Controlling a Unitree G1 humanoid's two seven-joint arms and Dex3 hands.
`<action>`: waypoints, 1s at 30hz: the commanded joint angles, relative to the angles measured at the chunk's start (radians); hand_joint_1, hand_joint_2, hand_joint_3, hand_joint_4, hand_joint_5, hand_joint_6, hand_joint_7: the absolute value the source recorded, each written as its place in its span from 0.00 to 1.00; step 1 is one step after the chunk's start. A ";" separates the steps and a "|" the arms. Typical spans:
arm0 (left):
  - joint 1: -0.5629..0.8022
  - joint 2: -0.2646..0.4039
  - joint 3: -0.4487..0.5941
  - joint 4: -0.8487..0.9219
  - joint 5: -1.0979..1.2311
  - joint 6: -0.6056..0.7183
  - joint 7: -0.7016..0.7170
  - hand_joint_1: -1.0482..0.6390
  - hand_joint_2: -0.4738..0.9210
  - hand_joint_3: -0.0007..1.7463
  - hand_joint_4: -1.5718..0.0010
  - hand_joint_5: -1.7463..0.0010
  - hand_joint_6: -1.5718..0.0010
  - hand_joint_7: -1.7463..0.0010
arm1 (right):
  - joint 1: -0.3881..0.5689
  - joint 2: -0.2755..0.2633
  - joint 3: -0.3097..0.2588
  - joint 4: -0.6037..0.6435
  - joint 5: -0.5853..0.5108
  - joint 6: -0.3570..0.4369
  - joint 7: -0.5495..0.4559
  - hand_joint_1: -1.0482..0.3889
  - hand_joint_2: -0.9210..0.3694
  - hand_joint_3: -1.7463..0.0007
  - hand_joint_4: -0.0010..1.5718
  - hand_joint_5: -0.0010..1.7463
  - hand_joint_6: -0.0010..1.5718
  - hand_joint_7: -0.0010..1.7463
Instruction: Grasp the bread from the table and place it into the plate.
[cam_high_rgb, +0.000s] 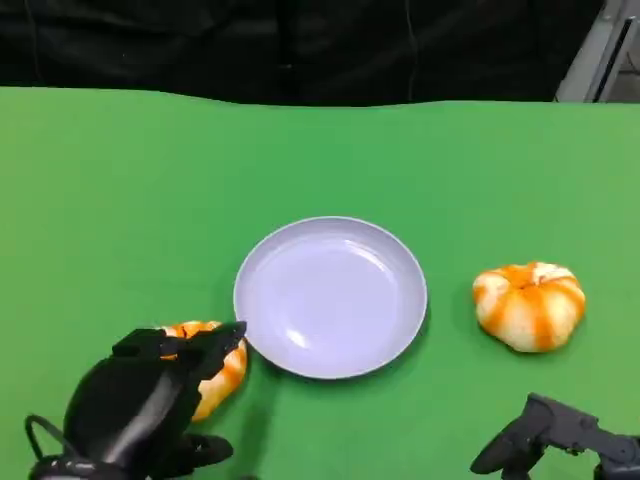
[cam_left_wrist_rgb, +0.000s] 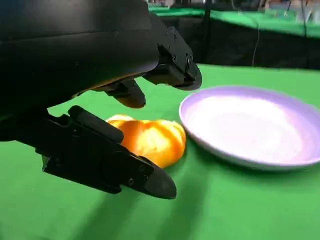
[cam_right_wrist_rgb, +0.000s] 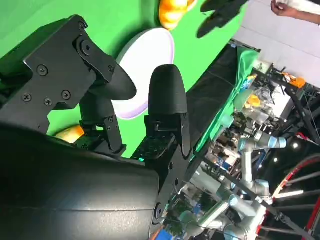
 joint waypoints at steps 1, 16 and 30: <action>-0.058 0.035 -0.043 0.055 0.025 0.058 -0.001 0.32 0.99 0.00 0.79 0.73 0.73 0.99 | -0.002 -0.007 0.000 0.002 0.003 -0.014 -0.004 0.71 0.48 0.18 0.50 0.85 0.52 0.72; -0.179 0.089 -0.143 0.236 0.047 0.231 0.030 0.38 1.00 0.05 0.75 0.78 0.76 1.00 | -0.011 -0.011 0.004 0.004 -0.025 -0.011 -0.016 0.72 0.47 0.19 0.49 0.86 0.51 0.71; -0.134 0.159 -0.071 0.213 -0.130 0.006 0.304 0.52 0.98 0.15 0.48 0.00 0.54 0.11 | 0.000 -0.012 0.011 -0.016 -0.028 -0.007 -0.016 0.74 0.45 0.20 0.48 0.87 0.50 0.72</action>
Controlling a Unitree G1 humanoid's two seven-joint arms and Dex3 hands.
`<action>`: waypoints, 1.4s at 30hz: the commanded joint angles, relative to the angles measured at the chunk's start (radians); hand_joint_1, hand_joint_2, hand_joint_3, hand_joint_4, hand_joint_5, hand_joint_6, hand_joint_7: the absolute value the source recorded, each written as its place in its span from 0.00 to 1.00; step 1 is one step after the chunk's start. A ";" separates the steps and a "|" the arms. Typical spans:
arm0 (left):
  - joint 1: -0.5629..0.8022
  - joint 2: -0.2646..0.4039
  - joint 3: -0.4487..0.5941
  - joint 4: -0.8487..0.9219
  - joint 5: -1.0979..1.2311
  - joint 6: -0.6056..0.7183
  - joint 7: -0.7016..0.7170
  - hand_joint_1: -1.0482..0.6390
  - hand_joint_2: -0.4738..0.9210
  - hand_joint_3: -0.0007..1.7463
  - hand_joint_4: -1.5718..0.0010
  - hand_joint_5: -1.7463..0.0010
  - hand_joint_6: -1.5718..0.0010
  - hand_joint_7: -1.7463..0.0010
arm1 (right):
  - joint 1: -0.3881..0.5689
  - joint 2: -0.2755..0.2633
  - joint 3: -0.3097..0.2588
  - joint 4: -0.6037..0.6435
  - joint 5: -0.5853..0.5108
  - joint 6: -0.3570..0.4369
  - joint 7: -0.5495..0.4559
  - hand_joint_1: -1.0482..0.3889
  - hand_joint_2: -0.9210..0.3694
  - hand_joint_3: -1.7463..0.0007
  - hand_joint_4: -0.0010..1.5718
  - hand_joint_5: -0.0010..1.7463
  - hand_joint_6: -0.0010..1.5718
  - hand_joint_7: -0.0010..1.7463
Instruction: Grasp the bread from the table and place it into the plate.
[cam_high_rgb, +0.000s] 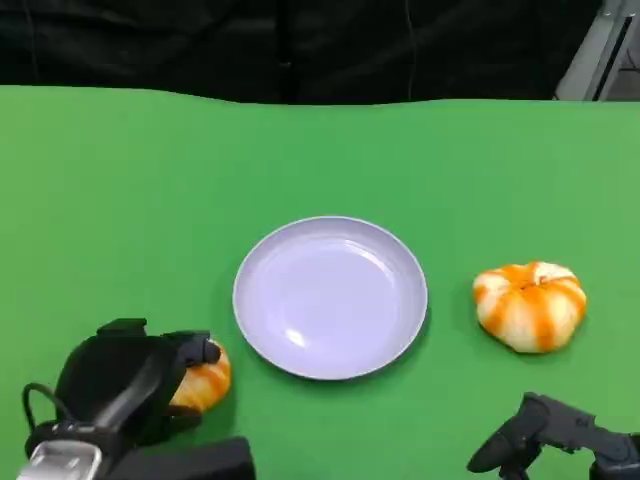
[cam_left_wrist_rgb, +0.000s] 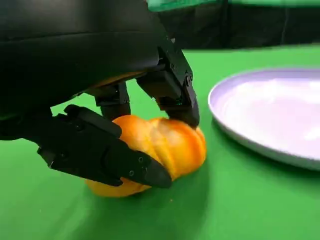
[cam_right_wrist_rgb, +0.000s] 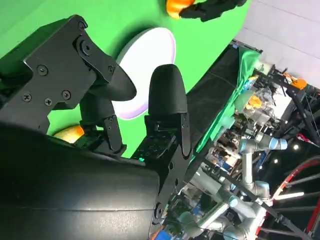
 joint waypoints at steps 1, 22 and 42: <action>0.002 0.019 0.053 0.044 -0.060 -0.102 0.173 0.53 0.89 0.31 0.47 0.00 0.52 0.13 | 0.012 -0.005 0.003 -0.023 -0.012 -0.006 -0.002 0.74 0.45 0.20 0.48 0.87 0.50 0.72; -0.137 0.005 0.019 0.264 -0.093 -0.549 0.561 0.55 0.46 0.89 0.39 0.01 0.43 0.20 | 0.031 0.006 0.026 -0.039 -0.009 0.022 -0.018 0.74 0.45 0.21 0.48 0.87 0.51 0.71; -0.412 -0.179 -0.151 0.406 -0.121 -0.377 0.286 0.49 0.69 0.56 0.59 0.18 0.56 0.39 | 0.021 -0.001 0.029 -0.017 -0.019 0.015 -0.028 0.71 0.49 0.17 0.49 0.88 0.52 0.72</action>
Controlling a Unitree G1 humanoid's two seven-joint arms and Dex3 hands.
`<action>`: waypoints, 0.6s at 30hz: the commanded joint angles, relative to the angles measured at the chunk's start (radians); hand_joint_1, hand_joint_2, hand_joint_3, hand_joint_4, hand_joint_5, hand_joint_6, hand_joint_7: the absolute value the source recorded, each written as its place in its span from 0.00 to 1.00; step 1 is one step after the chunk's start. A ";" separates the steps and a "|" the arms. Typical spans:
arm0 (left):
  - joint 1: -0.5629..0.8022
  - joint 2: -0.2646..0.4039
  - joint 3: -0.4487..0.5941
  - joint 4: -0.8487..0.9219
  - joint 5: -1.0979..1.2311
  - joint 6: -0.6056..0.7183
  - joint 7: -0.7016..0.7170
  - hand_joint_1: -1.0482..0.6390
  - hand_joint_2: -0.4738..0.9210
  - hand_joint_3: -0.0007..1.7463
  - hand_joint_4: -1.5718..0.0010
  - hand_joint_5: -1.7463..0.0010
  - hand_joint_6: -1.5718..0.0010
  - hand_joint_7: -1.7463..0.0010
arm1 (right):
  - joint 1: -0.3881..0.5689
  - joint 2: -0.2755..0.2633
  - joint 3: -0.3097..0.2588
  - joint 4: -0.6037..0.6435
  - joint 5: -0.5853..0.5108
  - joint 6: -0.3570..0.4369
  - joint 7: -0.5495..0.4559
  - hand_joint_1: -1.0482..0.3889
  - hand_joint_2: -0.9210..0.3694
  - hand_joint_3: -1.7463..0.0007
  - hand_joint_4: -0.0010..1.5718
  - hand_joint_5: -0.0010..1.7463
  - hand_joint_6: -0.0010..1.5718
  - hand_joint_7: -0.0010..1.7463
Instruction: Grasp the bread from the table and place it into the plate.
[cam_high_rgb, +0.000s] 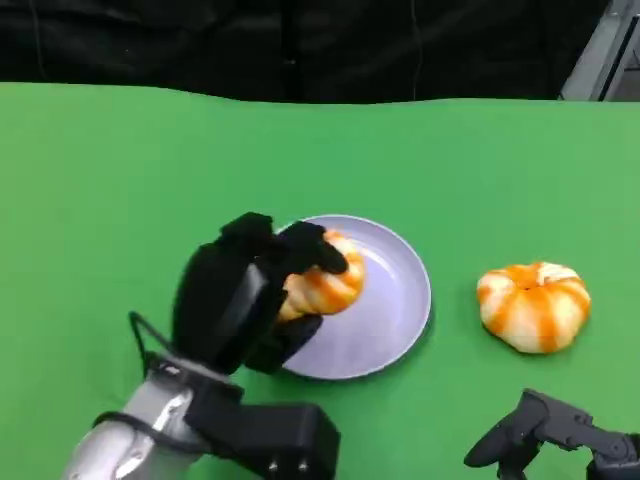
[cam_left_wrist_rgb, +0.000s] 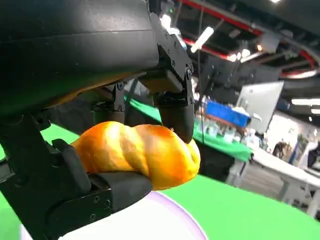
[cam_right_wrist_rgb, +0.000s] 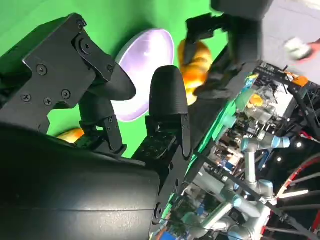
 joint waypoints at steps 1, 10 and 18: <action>-0.031 0.006 -0.017 -0.032 -0.052 0.075 -0.210 0.47 0.83 0.35 0.67 0.40 0.60 0.62 | 0.013 -0.004 0.007 -0.004 -0.017 -0.016 -0.006 0.71 0.49 0.17 0.49 0.88 0.52 0.72; 0.027 0.060 -0.063 -0.244 0.014 0.363 -0.569 0.19 1.00 0.19 1.00 0.98 0.95 1.00 | 0.018 -0.009 0.009 -0.009 -0.021 -0.016 -0.005 0.71 0.49 0.17 0.50 0.88 0.52 0.72; 0.102 0.148 -0.041 -0.399 -0.014 0.407 -0.711 0.16 1.00 0.22 0.99 0.99 0.95 0.99 | 0.019 -0.007 0.013 0.000 -0.017 -0.022 -0.006 0.72 0.50 0.16 0.50 0.89 0.53 0.72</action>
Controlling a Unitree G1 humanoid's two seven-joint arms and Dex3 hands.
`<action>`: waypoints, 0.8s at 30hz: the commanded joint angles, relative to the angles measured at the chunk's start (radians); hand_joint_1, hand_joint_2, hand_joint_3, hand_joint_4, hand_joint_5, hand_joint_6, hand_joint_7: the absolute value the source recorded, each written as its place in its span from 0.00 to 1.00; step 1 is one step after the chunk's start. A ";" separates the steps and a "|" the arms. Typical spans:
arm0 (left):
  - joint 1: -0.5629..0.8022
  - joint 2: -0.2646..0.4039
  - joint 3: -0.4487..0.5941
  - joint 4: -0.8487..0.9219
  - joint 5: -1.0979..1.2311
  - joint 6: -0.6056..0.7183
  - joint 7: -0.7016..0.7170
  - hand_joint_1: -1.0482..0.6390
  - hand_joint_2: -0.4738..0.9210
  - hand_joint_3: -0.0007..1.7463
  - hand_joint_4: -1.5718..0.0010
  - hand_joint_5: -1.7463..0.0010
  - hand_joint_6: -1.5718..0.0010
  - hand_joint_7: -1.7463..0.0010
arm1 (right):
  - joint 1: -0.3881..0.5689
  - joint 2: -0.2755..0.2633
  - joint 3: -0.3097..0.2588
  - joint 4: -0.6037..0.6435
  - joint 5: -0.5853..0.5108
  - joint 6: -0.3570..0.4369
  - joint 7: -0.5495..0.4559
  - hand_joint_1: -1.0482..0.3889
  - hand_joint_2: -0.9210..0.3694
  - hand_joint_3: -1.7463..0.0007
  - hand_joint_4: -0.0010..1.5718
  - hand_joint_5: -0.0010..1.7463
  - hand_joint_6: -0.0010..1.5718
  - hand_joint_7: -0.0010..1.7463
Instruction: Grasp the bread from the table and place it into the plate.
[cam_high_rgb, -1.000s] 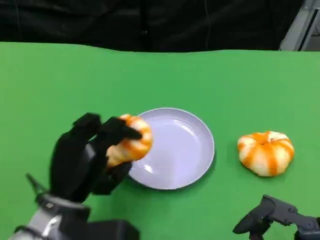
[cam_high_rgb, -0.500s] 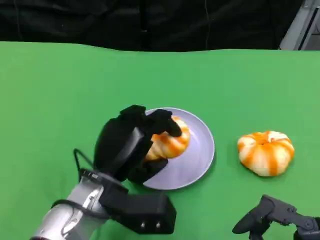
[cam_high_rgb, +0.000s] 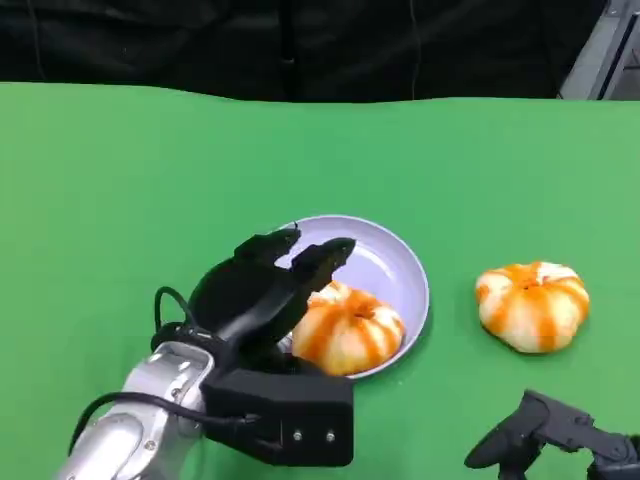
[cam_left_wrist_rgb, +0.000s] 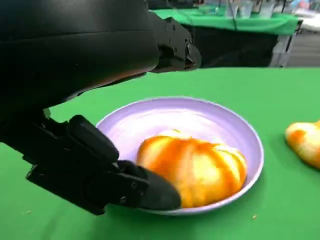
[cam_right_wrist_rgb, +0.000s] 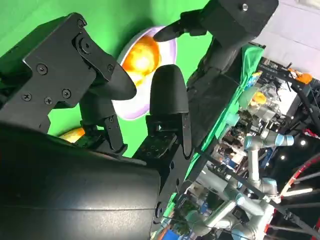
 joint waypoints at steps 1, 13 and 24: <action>0.066 0.079 0.033 -0.109 -0.032 0.001 -0.073 0.15 1.00 0.23 0.99 0.99 0.94 0.99 | 0.015 -0.008 0.011 -0.002 -0.013 -0.022 -0.002 0.72 0.50 0.16 0.50 0.89 0.52 0.72; 0.358 0.106 0.289 -0.233 -0.430 -0.339 0.051 0.35 1.00 0.18 0.68 0.82 0.70 0.91 | 0.017 -0.020 0.009 -0.009 0.001 -0.022 0.006 0.71 0.48 0.16 0.49 0.89 0.52 0.72; 0.541 0.036 0.399 -0.085 -0.740 -0.699 0.048 0.67 0.69 0.68 0.46 0.23 0.37 0.51 | 0.026 -0.035 -0.001 -0.017 0.021 -0.026 0.023 0.72 0.48 0.17 0.49 0.89 0.52 0.72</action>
